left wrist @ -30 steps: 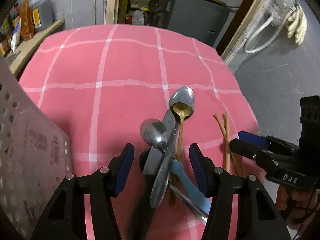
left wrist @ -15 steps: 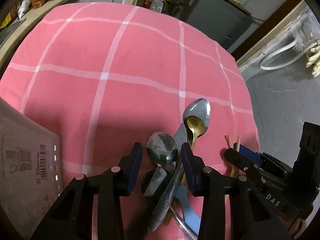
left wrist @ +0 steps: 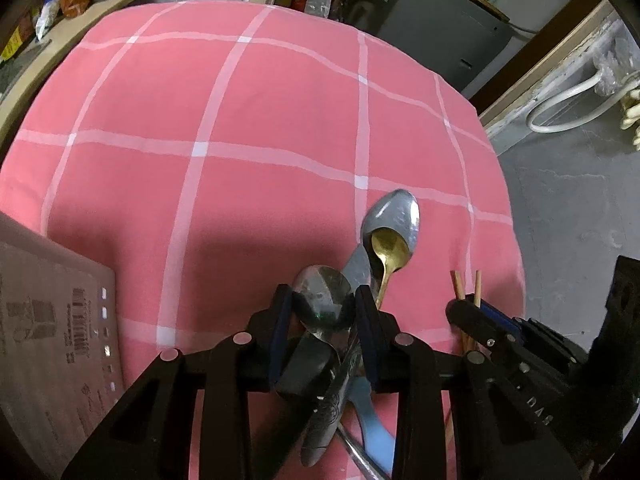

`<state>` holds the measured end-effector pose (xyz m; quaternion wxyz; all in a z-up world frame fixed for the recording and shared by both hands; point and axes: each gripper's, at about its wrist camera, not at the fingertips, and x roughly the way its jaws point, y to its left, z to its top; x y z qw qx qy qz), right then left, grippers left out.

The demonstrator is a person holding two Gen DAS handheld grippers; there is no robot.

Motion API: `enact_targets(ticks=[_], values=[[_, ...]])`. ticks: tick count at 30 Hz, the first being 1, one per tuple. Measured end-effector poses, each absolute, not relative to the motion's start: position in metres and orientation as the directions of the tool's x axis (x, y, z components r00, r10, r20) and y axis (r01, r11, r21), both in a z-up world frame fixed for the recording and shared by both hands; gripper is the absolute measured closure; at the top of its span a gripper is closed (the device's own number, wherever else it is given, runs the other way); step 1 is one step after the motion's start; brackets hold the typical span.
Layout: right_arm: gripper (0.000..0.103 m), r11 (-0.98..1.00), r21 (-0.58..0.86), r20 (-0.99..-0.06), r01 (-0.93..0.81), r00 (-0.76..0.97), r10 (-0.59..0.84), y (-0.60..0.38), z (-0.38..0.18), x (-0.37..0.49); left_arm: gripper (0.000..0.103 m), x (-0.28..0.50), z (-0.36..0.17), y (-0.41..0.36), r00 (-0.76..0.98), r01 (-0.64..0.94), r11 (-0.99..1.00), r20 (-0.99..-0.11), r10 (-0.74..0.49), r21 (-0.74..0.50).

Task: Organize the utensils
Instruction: 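Close the left tool on the spoons while the right tool grips the chopsticks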

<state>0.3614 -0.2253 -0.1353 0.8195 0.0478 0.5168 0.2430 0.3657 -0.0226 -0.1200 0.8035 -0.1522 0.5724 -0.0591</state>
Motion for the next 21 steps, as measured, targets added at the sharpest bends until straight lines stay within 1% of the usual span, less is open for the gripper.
enact_targets(ticks=[5, 11, 15, 21], values=[[0.095, 0.828, 0.48, -0.755, -0.289, 0.345, 0.558, -0.248, -0.129, 0.36, 0.076, 0.355, -0.116, -0.016, 0.361, -0.083, 0.925, -0.877, -0.318, -0.37], [0.095, 0.81, 0.504, -0.727, -0.301, 0.358, 0.586, -0.252, -0.12, 0.352, 0.076, 0.332, -0.099, -0.011, 0.427, -0.047, 0.908, -0.83, -0.358, -0.416], [0.095, 0.802, 0.523, -0.722, -0.288, 0.35, 0.596, -0.255, -0.123, 0.351, 0.076, 0.319, -0.089, -0.014, 0.462, -0.021, 0.916, -0.816, -0.346, -0.4], [0.096, 0.778, 0.552, -0.698, -0.302, 0.343, 0.628, -0.254, -0.122, 0.346, 0.076, 0.311, -0.079, -0.013, 0.501, 0.0, 0.909, -0.787, -0.361, -0.417]])
